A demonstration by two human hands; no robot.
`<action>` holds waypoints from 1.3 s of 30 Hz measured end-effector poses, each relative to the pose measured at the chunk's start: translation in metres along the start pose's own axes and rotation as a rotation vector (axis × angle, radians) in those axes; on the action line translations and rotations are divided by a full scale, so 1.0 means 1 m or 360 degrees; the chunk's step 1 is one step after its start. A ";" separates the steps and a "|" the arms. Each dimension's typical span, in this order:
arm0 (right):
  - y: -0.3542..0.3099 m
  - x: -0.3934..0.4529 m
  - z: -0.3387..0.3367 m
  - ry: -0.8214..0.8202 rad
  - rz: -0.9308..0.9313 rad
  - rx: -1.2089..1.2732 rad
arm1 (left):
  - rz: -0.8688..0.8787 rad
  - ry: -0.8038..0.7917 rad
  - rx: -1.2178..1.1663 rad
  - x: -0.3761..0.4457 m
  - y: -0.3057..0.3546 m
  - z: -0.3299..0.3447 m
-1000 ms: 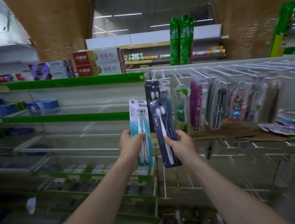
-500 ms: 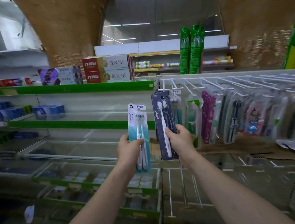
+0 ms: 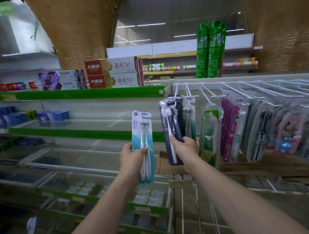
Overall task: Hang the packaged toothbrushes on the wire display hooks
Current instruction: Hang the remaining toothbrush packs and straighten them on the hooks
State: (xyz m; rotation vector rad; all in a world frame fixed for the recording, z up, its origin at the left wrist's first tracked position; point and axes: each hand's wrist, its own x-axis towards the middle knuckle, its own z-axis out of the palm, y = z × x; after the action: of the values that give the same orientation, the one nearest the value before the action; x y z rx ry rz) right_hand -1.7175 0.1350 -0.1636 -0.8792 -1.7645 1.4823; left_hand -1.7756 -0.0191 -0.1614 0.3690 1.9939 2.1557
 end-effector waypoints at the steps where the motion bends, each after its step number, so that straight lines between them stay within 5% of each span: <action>1: 0.002 0.001 0.002 -0.0003 0.0016 -0.0040 | 0.0007 0.0013 0.0013 0.001 0.001 -0.001; 6: 0.011 -0.004 0.003 0.0025 0.0126 -0.0205 | 0.0010 -0.0023 0.0057 0.003 0.001 -0.002; 23: 0.009 -0.048 -0.013 0.0364 -0.0521 -0.0089 | 0.0056 0.0044 -0.0153 -0.009 0.001 -0.006; 39: -0.007 -0.038 -0.016 0.0493 -0.0303 0.0035 | 0.0066 0.0014 -0.0135 -0.012 -0.007 -0.001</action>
State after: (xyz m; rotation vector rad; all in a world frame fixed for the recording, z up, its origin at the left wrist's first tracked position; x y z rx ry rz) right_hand -1.6841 0.1114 -0.1575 -0.8526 -1.5533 1.1720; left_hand -1.7647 -0.0232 -0.1691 0.3919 1.9081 2.2618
